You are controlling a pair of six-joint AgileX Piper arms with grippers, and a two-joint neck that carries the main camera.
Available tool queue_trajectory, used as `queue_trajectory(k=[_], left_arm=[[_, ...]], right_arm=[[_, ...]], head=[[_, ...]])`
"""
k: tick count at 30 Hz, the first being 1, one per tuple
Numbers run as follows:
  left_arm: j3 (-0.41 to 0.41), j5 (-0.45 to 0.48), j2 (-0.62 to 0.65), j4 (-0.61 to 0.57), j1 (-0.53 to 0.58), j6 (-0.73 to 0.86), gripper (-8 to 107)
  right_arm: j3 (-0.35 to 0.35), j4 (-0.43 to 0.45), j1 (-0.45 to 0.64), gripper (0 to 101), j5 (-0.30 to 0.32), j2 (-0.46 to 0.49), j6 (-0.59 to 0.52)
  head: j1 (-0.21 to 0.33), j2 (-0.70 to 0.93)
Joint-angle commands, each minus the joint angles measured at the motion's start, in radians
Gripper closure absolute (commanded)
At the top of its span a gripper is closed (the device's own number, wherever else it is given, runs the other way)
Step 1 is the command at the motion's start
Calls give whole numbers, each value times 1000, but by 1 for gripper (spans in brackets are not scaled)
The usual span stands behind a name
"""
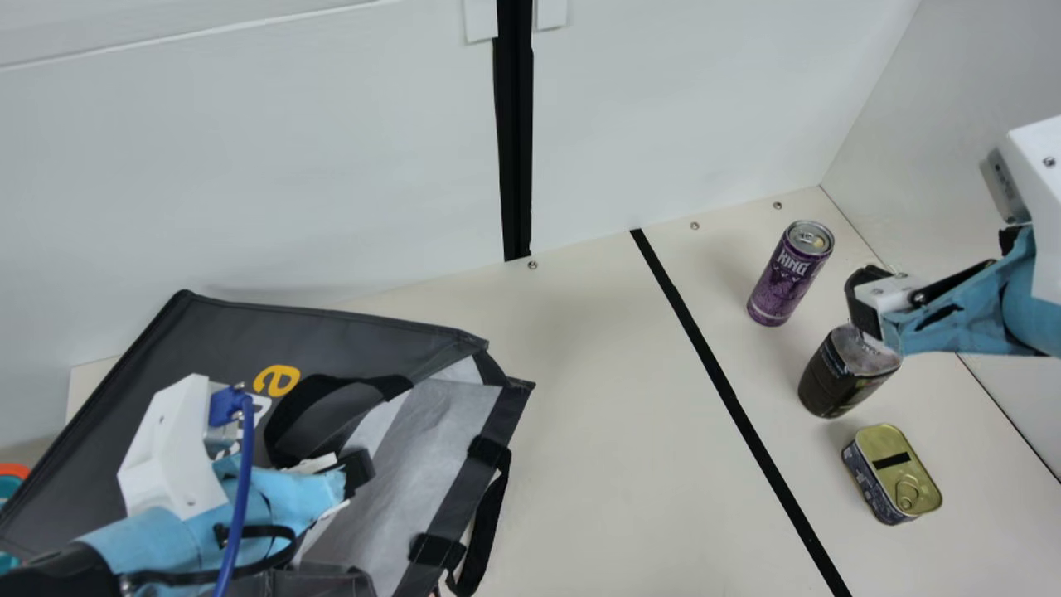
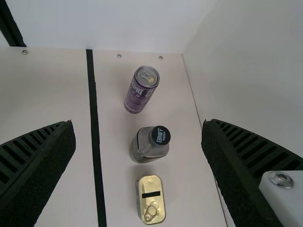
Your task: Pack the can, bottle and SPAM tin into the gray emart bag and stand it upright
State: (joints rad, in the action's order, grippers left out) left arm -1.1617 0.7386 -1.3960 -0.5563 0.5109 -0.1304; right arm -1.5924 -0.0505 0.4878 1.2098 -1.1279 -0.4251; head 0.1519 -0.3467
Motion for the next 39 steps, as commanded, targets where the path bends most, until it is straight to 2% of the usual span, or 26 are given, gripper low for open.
queue_trajectory(k=[1, 10, 18, 26, 39], left_arm=[[0, 0, 0, 0, 0, 0, 107], [0, 0, 0, 0, 0, 0, 107], [0, 0, 0, 0, 0, 0, 107], [0, 0, 0, 0, 0, 0, 107], [0, 0, 0, 0, 0, 0, 107]], right_arm=[[-18, 34, -16, 6, 5, -11, 28], [-88, 123, -77, 6, 10, -77, 116], [-128, 156, -103, 6, 10, -150, 162], [-156, 165, -102, 6, 10, -223, 184], [-206, 123, -69, 6, 10, -339, 173]], head=[[23, -2], [23, -2], [23, -2], [23, -2], [23, -2]])
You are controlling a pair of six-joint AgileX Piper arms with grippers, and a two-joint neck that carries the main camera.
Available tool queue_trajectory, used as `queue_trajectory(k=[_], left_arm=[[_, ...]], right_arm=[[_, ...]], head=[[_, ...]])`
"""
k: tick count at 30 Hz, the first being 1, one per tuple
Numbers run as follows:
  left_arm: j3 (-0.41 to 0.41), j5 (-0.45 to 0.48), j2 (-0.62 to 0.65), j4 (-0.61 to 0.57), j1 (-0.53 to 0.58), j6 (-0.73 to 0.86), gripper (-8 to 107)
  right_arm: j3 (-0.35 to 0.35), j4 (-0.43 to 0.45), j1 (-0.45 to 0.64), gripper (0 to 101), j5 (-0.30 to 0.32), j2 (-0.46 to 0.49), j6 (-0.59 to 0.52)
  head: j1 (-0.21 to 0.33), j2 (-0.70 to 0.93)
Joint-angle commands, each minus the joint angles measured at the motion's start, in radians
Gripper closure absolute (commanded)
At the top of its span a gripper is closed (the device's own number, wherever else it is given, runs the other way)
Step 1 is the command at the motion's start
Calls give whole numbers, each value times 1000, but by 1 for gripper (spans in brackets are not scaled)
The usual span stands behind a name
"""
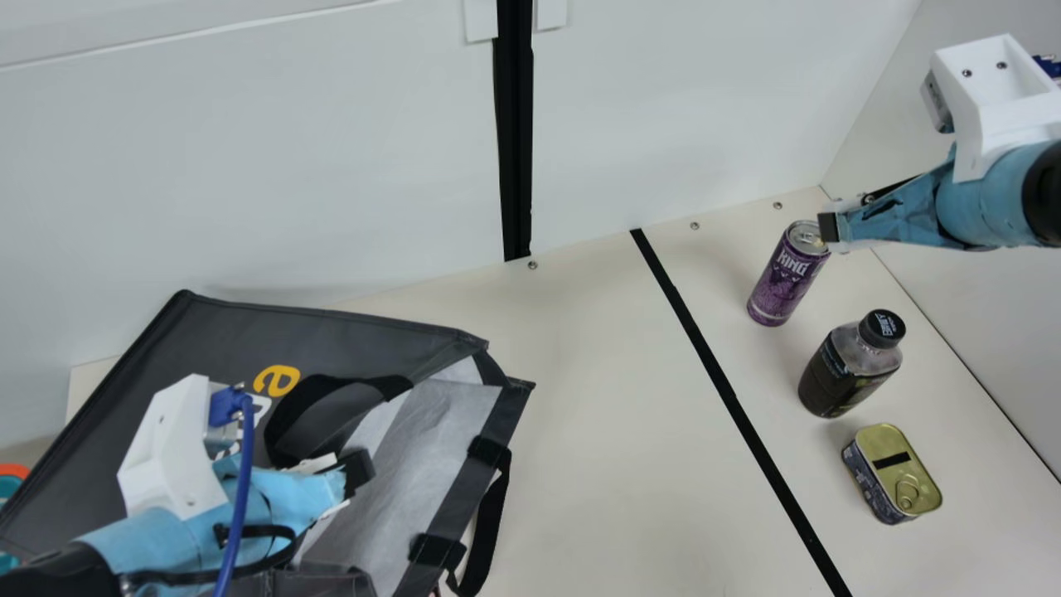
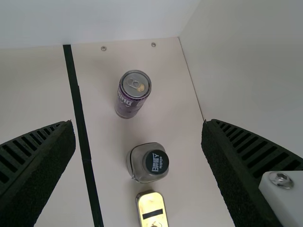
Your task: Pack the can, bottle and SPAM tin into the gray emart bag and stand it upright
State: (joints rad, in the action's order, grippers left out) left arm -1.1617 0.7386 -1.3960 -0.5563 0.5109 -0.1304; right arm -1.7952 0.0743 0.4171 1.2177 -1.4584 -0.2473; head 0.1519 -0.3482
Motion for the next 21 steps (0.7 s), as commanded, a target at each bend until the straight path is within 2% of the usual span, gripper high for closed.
queue_trajectory(k=[1, 21], left_arm=[[0, 0, 0, 0, 0, 0, 107], [0, 0, 0, 0, 0, 0, 107]], right_arm=[[-8, -5, 4, 6, 2, -18, -6], [-94, -16, -15, 6, -3, -205, -35]], head=[[23, -1], [23, -1]])
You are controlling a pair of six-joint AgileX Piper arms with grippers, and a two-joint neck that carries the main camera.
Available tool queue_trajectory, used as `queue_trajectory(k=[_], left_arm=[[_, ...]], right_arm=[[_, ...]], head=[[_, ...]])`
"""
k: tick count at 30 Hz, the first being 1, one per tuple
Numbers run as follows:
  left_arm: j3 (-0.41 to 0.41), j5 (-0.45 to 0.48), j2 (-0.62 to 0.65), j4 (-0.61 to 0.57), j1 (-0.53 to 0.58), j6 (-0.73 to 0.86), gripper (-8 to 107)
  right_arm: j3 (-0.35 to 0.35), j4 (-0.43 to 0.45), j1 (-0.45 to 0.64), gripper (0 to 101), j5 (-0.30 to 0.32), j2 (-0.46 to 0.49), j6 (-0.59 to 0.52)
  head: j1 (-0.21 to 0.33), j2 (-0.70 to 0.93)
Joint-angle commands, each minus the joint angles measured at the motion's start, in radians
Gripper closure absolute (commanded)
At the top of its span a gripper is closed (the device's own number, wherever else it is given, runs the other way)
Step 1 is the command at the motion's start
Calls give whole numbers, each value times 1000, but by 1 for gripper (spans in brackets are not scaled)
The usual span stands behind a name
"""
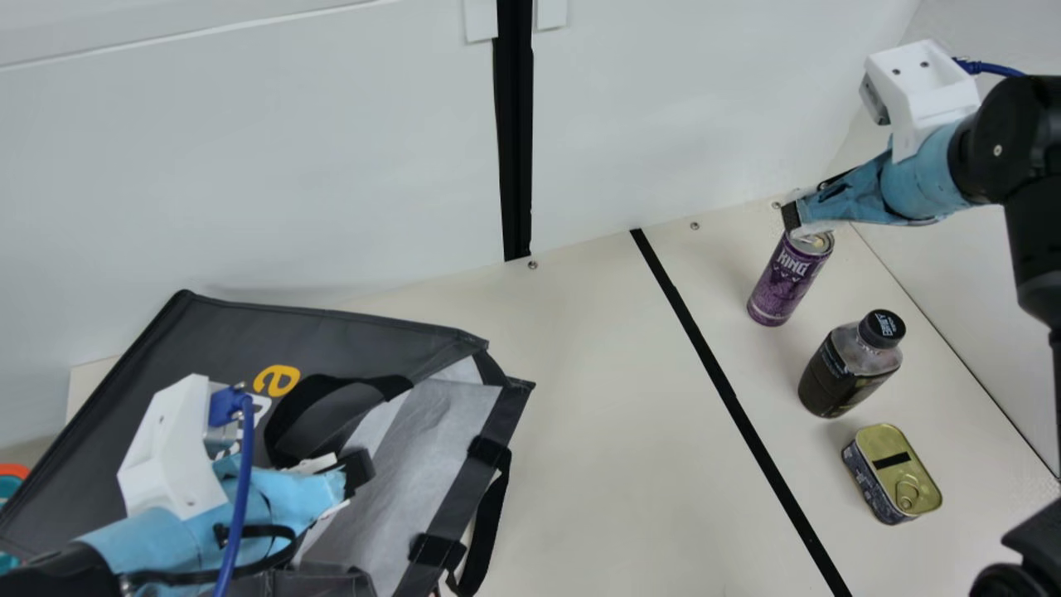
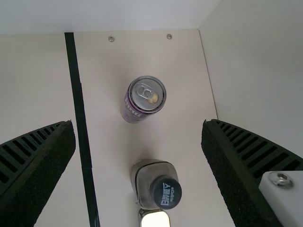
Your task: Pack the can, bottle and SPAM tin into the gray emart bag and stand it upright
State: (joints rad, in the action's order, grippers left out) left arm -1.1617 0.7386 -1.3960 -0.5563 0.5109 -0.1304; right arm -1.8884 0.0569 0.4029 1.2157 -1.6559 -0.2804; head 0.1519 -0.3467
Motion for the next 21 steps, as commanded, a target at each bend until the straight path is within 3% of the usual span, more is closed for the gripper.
queue_trajectory(k=[1, 21], left_arm=[[0, 0, 0, 0, 0, 0, 107], [0, 0, 0, 0, 0, 0, 107]], right_arm=[[-3, 1, -1, 6, -3, -16, -3], [-56, -16, 23, 6, -29, -165, -37]], head=[[23, -2], [23, -2]])
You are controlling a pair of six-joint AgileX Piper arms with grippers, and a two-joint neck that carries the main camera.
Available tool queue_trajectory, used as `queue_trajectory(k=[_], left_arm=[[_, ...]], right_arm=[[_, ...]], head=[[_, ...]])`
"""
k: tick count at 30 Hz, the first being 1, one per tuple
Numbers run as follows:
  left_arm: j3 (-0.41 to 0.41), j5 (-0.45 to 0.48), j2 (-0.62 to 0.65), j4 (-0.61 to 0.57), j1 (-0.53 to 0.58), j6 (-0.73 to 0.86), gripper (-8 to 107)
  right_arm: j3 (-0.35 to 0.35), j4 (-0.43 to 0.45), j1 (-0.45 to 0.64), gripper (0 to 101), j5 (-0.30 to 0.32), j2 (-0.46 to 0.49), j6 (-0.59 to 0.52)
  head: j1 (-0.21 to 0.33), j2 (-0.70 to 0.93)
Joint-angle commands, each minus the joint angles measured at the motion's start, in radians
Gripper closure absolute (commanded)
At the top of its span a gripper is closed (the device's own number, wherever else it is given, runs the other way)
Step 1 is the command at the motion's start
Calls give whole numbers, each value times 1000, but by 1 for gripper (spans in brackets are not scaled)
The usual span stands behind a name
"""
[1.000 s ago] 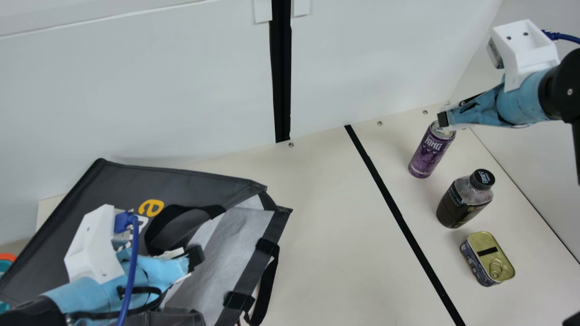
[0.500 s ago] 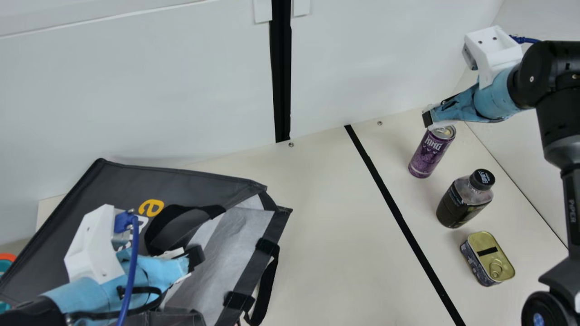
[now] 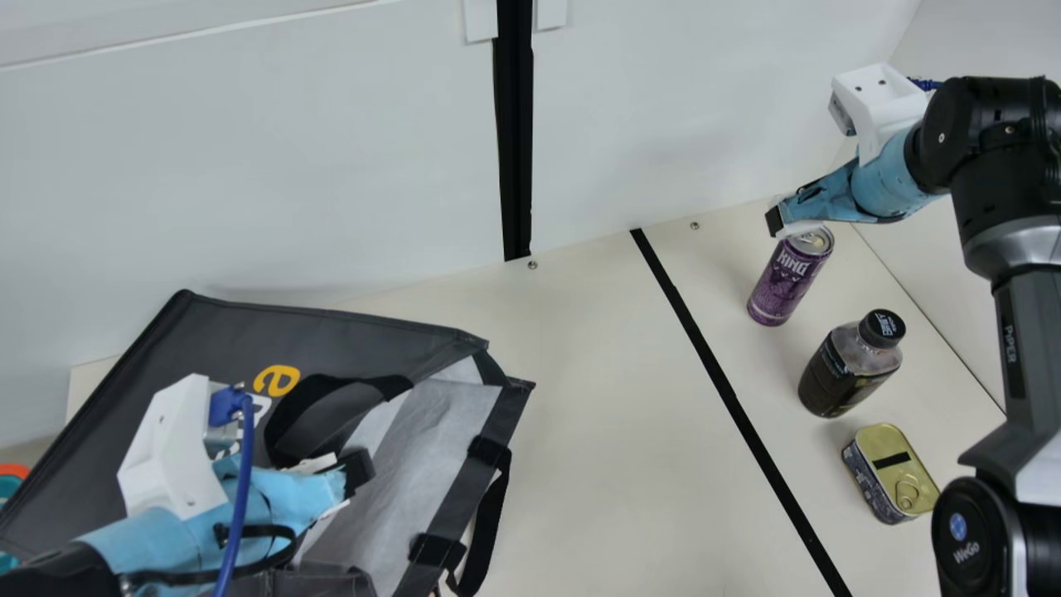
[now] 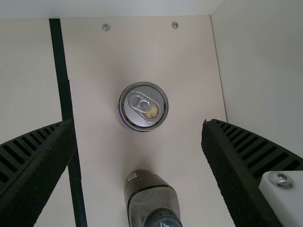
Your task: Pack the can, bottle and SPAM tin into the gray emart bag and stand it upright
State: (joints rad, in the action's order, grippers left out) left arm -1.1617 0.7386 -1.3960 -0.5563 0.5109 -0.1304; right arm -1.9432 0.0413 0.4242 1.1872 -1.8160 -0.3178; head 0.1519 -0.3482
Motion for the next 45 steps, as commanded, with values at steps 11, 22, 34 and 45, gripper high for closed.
queue_trajectory(k=[11, 22, 34, 45], left_arm=[[0, 0, 0, 0, 0, 0, 107], [0, 0, 0, 0, 0, 0, 107], [0, 0, 0, 0, 0, 0, 107], [0, 0, 0, 0, 0, 0, 107]], right_arm=[[-26, -7, 9, 6, -5, -73, -9], [-40, -6, 7, 6, -10, -136, -10], [-56, -3, 9, 6, -11, -204, -3], [-82, -6, 15, 20, -8, -266, -5]], head=[[23, -1], [23, -1], [23, -1], [23, -1]])
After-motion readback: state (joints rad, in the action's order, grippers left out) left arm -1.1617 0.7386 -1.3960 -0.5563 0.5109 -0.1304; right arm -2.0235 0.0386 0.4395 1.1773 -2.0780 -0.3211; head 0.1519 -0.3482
